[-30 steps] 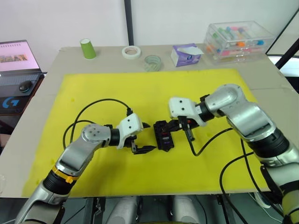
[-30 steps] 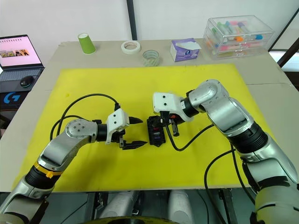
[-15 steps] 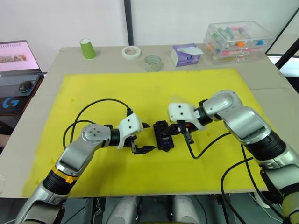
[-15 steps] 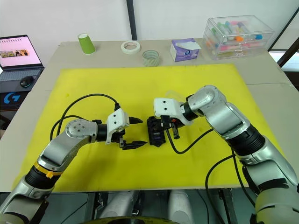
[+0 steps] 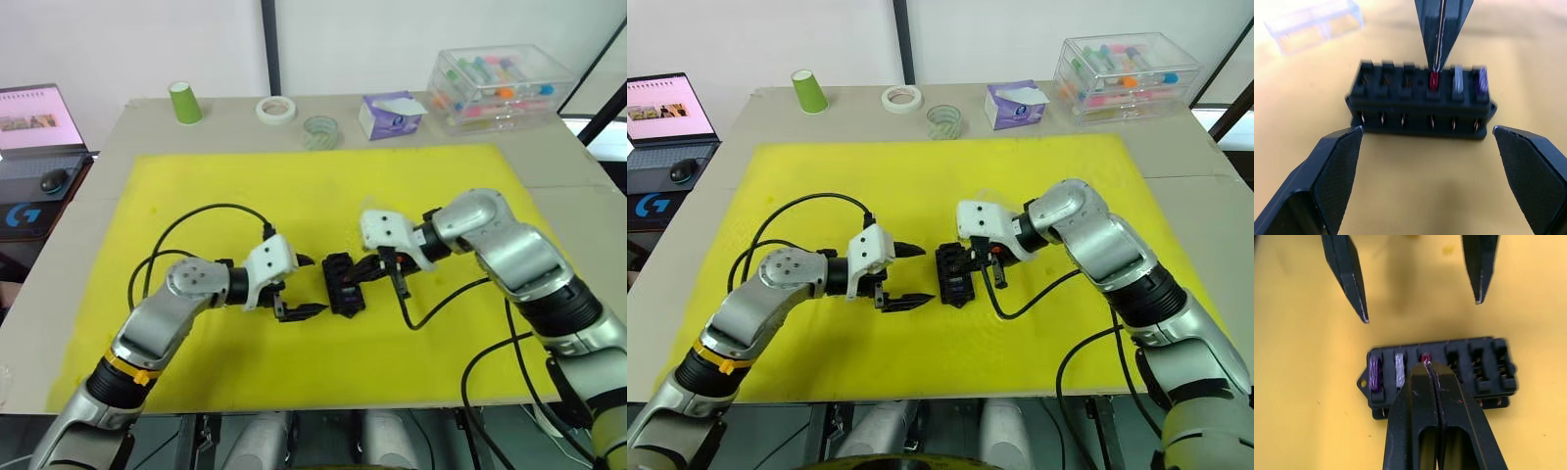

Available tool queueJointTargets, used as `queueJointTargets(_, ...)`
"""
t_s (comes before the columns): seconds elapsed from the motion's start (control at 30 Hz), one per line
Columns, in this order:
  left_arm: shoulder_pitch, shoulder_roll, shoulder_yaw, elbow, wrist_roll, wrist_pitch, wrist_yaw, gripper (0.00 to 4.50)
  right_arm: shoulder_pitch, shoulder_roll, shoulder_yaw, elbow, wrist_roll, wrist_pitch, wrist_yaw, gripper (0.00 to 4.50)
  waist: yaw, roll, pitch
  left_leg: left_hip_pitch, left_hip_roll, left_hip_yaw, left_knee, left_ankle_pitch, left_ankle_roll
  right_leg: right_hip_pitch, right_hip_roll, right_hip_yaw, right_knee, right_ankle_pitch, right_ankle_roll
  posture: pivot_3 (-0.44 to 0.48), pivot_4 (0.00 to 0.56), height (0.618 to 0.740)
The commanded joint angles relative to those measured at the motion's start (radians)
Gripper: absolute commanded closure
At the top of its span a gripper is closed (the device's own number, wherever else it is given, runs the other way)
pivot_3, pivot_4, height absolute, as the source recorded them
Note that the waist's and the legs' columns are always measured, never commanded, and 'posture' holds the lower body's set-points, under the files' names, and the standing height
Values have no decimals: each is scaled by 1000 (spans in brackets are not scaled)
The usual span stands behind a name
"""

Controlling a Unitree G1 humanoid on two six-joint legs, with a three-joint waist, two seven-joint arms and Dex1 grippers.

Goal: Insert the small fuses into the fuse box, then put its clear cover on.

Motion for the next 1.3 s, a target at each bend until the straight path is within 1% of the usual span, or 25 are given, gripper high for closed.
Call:
queueJointTargets(0.03,-11,27,99,-87,-98,51,-13,0,-44,-24,-99,-56,72,36,8,4493,0,0,0,0,0,0,0,0,0,0,0,0,0,0,0,0,150,740)
queueJointTargets(0.13,-10,64,192,-143,-190,115,-17,0,-45,-61,-134,-68,92,37,13,4493,0,0,0,-1,0,0,0,0,0,-1,0,0,0,0,0,0,150,740)
queueJointTargets(0.17,3,99,235,-169,-236,151,-32,0,-41,-73,-152,-64,96,25,10,4493,0,0,0,-1,0,0,0,0,0,-1,0,0,0,0,0,0,150,740)
queueJointTargets(0.2,42,177,331,-184,-296,207,-74,0,-15,-124,-180,-54,92,-2,28,4315,-1,0,0,-1,0,0,0,0,0,-1,0,0,0,0,0,0,150,740)
queueJointTargets(0.27,92,273,443,-201,-370,271,-117,0,20,-186,-211,-46,90,-35,49,3921,-3,0,1,-3,0,0,-1,0,0,-3,0,0,0,0,0,0,150,740)
queueJointTargets(0.3,136,326,543,-176,-406,313,-140,0,40,-235,-227,-17,75,-55,56,3681,-3,1,2,-3,0,0,-2,0,0,-4,0,0,0,0,0,0,150,740)
queueJointTargets(0.33,180,364,628,-152,-437,347,-161,0,56,-272,-241,8,66,-71,59,3273,-3,1,2,-3,0,0,-2,0,0,-4,0,0,0,0,0,0,150,740)
queueJointTargets(0.37,213,392,690,-135,-463,372,-173,0,67,-299,-251,27,61,-84,61,2933,-3,1,2,-4,0,0,-2,0,0,-5,0,0,0,0,0,0,150,740)
queueJointTargets(0.4,266,425,757,-116,-462,381,-200,0,82,-328,-260,52,48,-112,61,2573,-3,2,2,-4,0,1,-2,0,0,-5,0,0,0,0,0,0,150,740)
queueJointTargets(0.47,369,472,848,-85,-425,364,-251,0,105,-371,-269,98,20,-166,63,1890,-5,3,2,-4,1,1,-2,0,0,-5,0,0,0,0,0,0,150,740)
queueJointTargets(0.6,549,522,975,7,-332,286,-332,0,150,-427,-296,177,-4,-229,63,496,-3,4,3,-3,1,2,-2,0,0,-5,0,0,-1,0,0,0,150,740)
queueJointTargets(0.63,587,530,1000,35,-307,264,-353,0,159,-437,-303,197,-12,-242,60,186,-3,4,4,-3,1,2,-2,0,0,-4,0,0,-1,0,0,0,150,740)
queueJointTargets(0.67,622,535,1021,59,-286,243,-372,0,172,-447,-310,212,-18,-255,57,27,-3,5,4,-3,1,2,-2,0,0,-4,0,0,-1,0,0,0,150,740)
queueJointTargets(0.77,706,548,1043,133,-216,160,-417,0,202,-466,-326,250,-27,-275,46,27,-2,7,5,-3,1,2,-2,-1,0,-4,0,0,-1,0,0,0,150,740)
queueJointTargets(0.9,740,541,1046,172,-194,111,-442,0,250,-487,-331,279,-67,-335,33,27,-2,8,6,-3,1,3,-2,-1,0,-4,0,0,-1,0,0,0,150,740)
queueJointTargets(1.03,699,539,985,182,-195,89,-425,0,236,-466,-330,285,-70,-322,10,27,-4,9,7,-3,1,3,-2,-1,1,-4,0,0,-1,0,0,0,150,740)
queueJointTargets(1.2,624,540,920,201,-205,82,-416,0,199,-432,-323,212,-38,-280,13,27,-5,12,8,-3,1,3,-3,-1,0,-5,0,1,-1,0,0,0,150,740)
queueJointTargets(1.23,602,522,892,192,-224,102,-403,0,184,-410,-321,182,-21,-257,10,27,-6,12,8,-3,1,3,-3,-1,0,-5,0,1,-1,0,0,0,150,740)
queueJointTargets(1.3,551,481,849,164,-306,192,-375,0,140,-362,-314,116,18,-202,2,27,-7,12,8,-3,1,3,-3,-1,0,-5,0,1,-1,0,0,0,150,740)
